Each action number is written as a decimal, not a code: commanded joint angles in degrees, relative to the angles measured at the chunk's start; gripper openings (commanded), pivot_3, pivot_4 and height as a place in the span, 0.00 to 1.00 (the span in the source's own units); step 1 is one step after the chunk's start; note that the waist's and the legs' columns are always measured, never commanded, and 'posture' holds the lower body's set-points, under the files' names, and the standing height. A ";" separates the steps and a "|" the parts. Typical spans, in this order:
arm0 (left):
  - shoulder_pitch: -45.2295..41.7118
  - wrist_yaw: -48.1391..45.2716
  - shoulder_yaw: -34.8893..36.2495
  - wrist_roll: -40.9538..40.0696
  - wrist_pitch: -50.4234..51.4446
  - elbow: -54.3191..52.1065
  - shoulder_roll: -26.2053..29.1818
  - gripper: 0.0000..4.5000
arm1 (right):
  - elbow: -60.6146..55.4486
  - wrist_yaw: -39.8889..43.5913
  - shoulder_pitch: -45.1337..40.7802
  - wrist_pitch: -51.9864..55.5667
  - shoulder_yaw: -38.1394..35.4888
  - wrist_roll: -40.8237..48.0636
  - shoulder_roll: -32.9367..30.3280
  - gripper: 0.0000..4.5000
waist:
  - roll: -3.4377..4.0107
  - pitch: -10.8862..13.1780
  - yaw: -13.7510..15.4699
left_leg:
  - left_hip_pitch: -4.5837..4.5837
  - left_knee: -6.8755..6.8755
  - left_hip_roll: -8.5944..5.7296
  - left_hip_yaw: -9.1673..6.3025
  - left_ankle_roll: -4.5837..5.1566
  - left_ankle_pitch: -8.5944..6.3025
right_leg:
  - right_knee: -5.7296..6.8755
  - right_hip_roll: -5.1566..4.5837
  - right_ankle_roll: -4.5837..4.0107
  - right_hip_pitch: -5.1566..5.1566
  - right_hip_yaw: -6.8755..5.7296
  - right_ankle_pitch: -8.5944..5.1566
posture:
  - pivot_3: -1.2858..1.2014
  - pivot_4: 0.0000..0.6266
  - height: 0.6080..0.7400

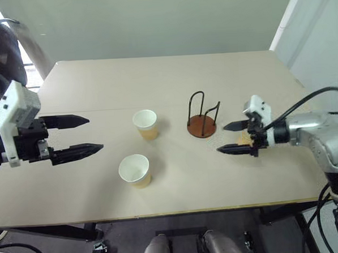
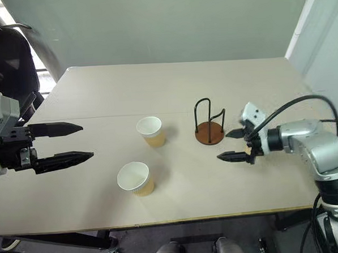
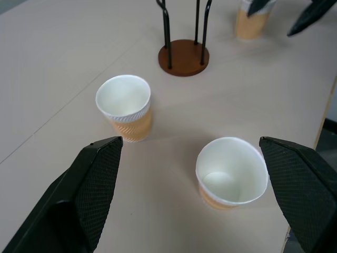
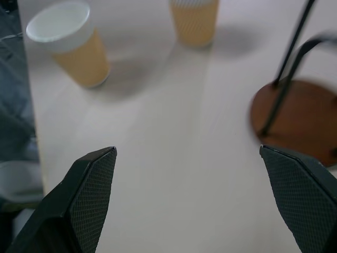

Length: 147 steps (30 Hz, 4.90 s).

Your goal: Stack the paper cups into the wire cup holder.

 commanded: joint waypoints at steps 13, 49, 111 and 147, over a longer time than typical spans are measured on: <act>3.35 1.04 4.50 0.72 -1.11 -2.91 -0.35 0.99 | 8.95 -20.91 -7.39 4.29 3.32 -5.77 13.96 1.00 | -0.08 -0.03 0.12 | -0.02 0.00 0.00 -0.02 0.00 0.01 | 0.06 0.00 -0.04 -0.09 0.00 0.03 | 0.52 0.24 1.00; 2.48 1.67 11.44 -12.49 3.95 -4.81 -3.26 1.00 | 16.58 -26.11 -13.36 -3.68 3.69 -10.18 20.63 0.01 | -0.10 -0.04 0.07 | -0.20 -0.06 0.02 -0.01 -0.14 -0.08 | 0.13 0.00 -0.15 -0.34 -0.01 0.07 | 0.52 0.24 1.00; 13.63 -15.17 10.46 -3.71 1.55 -4.53 3.30 1.00 | 11.62 21.61 -3.63 -38.78 16.92 -12.37 6.92 0.13 | -0.55 -0.16 -0.60 | -0.01 0.04 0.07 0.01 -0.05 0.00 | 0.07 0.04 -0.73 -0.05 0.02 -0.19 | 0.52 0.24 1.00; 2.36 -13.29 1.69 -6.70 -1.33 -1.40 2.26 1.00 | 27.99 24.47 -17.65 -51.13 11.47 -26.65 -12.04 0.99 | -0.65 -0.03 -0.47 | -0.09 -0.09 0.17 0.00 -0.22 -0.17 | 0.07 0.15 -0.21 -0.20 0.03 0.02 | 0.52 0.24 1.00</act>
